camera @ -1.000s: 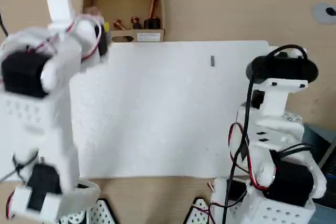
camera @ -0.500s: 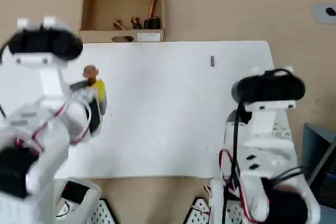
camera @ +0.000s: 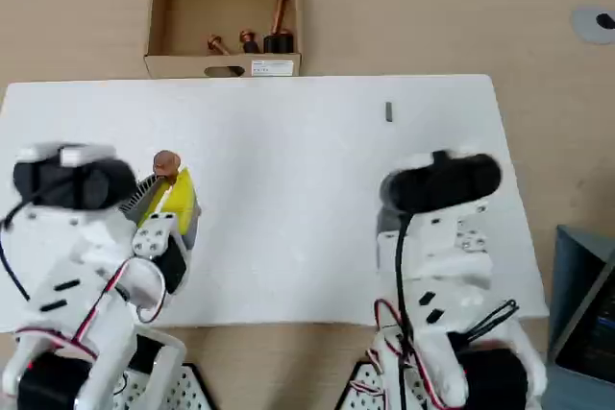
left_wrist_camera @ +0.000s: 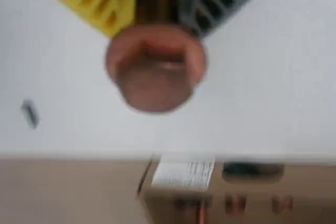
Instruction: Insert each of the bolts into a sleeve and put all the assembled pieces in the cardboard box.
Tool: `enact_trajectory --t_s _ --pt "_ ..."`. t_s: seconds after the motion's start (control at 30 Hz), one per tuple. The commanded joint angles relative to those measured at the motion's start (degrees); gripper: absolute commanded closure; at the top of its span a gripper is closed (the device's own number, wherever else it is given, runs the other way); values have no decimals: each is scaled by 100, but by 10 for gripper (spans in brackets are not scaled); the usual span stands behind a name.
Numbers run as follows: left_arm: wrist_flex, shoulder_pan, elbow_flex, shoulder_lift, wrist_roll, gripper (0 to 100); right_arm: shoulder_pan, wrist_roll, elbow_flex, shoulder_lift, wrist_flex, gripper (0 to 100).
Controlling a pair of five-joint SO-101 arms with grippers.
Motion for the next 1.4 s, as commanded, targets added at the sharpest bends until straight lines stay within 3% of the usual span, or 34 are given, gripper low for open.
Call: enact_trajectory --t_s 0.0,0.23,0.47,0.73,1.37 --pt "-519 62 422 -611 53 999 -470 -35 549 -558 -475 989" --pt "-1275 62 1020 -1130 132 999 -1358 -9 1719 -1921 -1248 989" --pt "-1978 79 1029 -1103 1415 999 -2193 -9 2299 -2035 -2040 989" --pt "-1987 1125 879 -1112 1600 999 -3284 369 2774 -2044 -2857 989" --pt "-1934 1371 1116 -1112 1565 999 -3758 888 2651 -2035 -3130 989"
